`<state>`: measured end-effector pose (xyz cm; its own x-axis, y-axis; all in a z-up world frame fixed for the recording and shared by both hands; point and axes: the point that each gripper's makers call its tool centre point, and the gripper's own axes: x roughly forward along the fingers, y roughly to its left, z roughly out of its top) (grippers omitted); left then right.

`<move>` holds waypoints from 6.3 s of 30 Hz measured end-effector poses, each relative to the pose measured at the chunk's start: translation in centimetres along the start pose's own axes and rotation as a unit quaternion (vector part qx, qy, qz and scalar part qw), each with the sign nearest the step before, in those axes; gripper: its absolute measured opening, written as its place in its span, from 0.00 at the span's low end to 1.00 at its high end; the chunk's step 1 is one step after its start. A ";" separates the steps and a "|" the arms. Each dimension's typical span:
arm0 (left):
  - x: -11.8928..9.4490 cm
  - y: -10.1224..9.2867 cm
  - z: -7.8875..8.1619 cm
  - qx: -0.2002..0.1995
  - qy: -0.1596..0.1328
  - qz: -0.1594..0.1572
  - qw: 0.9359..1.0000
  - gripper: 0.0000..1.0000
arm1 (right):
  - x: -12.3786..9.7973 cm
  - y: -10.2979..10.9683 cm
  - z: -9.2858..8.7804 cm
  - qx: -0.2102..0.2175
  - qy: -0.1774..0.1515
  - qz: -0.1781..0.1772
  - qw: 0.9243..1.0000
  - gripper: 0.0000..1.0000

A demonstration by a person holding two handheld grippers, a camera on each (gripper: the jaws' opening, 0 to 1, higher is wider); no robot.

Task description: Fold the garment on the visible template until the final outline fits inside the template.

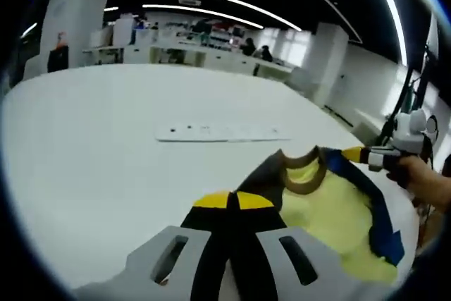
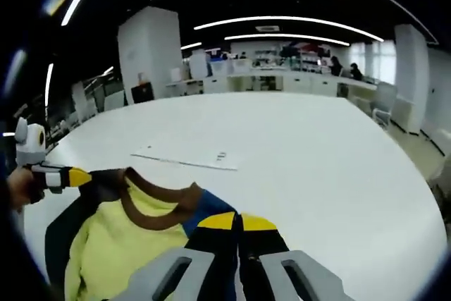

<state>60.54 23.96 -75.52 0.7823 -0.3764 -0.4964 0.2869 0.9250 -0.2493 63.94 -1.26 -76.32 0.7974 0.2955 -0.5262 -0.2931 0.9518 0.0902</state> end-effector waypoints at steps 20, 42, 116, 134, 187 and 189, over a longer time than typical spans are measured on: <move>0.5 1.8 -0.6 0.059 0.024 0.028 0.998 0.12 | 1.1 0.1 -1.9 0.014 0.064 0.013 0.998 0.13; -6.0 -2.6 -0.6 0.105 -0.012 -0.021 0.994 0.77 | -7.3 5.6 -2.4 -0.062 0.074 0.142 0.985 0.75; -18.6 -15.4 -18.3 0.161 0.090 -0.031 0.982 0.25 | -24.1 5.2 -19.7 -0.201 0.108 0.191 0.955 0.40; -18.3 -13.0 -20.3 0.145 0.127 0.003 0.981 0.06 | -24.2 5.4 -19.8 -0.214 0.097 0.172 0.957 0.13; -25.8 8.3 -9.8 -0.190 -0.045 0.145 0.970 0.00 | -23.0 -5.9 -16.6 -0.206 0.117 0.053 0.970 0.00; -25.4 8.9 -10.4 -0.212 -0.038 0.137 0.967 0.00 | -22.8 -6.5 -16.7 -0.210 0.121 0.045 0.969 0.00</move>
<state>37.47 41.24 -73.73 0.8402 -0.1001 -0.5330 -0.1770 0.8784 -0.4440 38.84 -15.58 -78.98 0.6259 0.2995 -0.7201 -0.5860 0.7899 -0.1808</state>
